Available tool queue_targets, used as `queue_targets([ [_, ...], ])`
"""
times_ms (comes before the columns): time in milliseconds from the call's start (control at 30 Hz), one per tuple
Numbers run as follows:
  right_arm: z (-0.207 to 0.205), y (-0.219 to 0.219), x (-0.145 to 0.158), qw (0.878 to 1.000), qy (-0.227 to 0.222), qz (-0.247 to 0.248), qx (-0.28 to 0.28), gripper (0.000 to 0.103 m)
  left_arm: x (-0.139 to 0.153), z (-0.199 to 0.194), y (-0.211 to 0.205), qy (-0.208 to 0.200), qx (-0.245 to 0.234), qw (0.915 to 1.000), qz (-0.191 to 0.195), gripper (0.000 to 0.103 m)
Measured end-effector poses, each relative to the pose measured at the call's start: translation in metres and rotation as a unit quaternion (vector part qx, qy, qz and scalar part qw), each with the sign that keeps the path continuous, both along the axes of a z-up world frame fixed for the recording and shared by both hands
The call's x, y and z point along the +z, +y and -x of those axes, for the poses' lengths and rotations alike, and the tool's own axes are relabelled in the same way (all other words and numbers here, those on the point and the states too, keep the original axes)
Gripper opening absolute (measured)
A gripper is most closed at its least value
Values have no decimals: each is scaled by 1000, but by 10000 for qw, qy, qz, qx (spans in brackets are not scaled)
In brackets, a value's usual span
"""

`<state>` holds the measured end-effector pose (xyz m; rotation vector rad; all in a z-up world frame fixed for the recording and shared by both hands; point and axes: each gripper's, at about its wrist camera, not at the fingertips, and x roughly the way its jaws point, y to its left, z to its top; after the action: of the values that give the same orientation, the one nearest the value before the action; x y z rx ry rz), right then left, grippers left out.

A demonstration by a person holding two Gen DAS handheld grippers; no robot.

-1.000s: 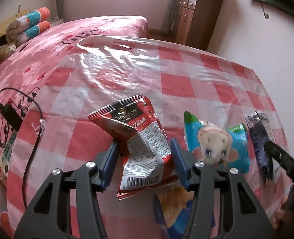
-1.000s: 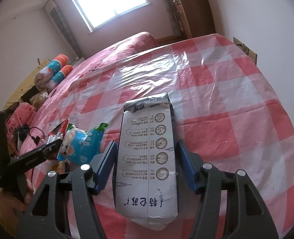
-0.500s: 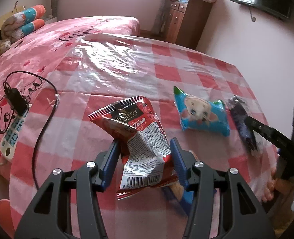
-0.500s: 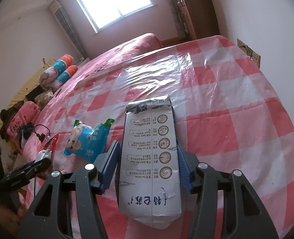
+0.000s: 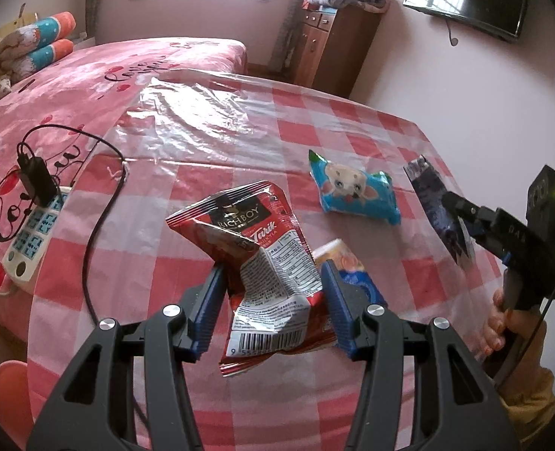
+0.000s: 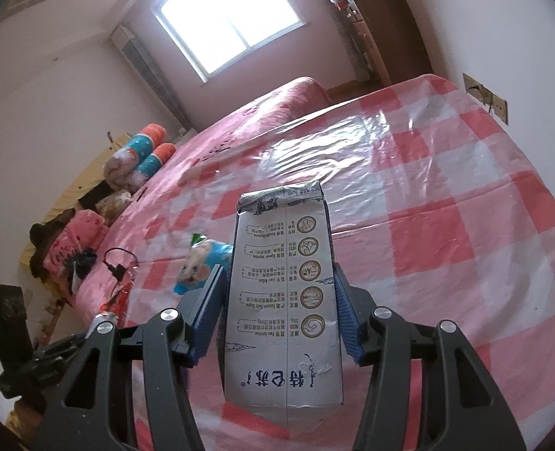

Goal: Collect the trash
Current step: 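Grasp the red Tarik snack bag with the left tool while the right grasps the white printed bag, then carry both bags over the pink bucket and open both tools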

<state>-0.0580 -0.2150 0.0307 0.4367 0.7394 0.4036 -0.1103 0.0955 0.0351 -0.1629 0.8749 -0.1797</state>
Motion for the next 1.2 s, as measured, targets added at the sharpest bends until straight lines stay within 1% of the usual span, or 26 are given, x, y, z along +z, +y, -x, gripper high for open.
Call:
queue_targets([
  [133, 7, 8, 6, 10000, -56, -48, 47, 56, -2, 9, 5, 25, -39, 10000, 79, 53],
  [367, 23, 31, 24, 9989, -268, -167, 333, 56, -1, 25, 14, -39, -100, 9999, 127, 53],
  [467, 32, 46, 32, 9979, -345, -156, 518, 56, 0, 31, 18, -77, -101, 9998, 145, 53],
  [667, 44, 78, 40, 9950, -383, -95, 916, 56, 0, 43, 32, -104, -63, 9997, 231, 53],
  [833, 52, 106, 43, 9901, -309, -197, 1357, 56, 0, 53, 47, -106, 13, 9995, 303, 53],
  [1000, 64, 140, 47, 9842, -276, -142, 1744, 56, 0, 65, 65, -133, 122, 9990, 399, 53],
  [1200, 76, 185, 46, 9741, -165, -92, 2254, 56, 0, 87, 95, -147, 398, 9981, 451, 53],
])
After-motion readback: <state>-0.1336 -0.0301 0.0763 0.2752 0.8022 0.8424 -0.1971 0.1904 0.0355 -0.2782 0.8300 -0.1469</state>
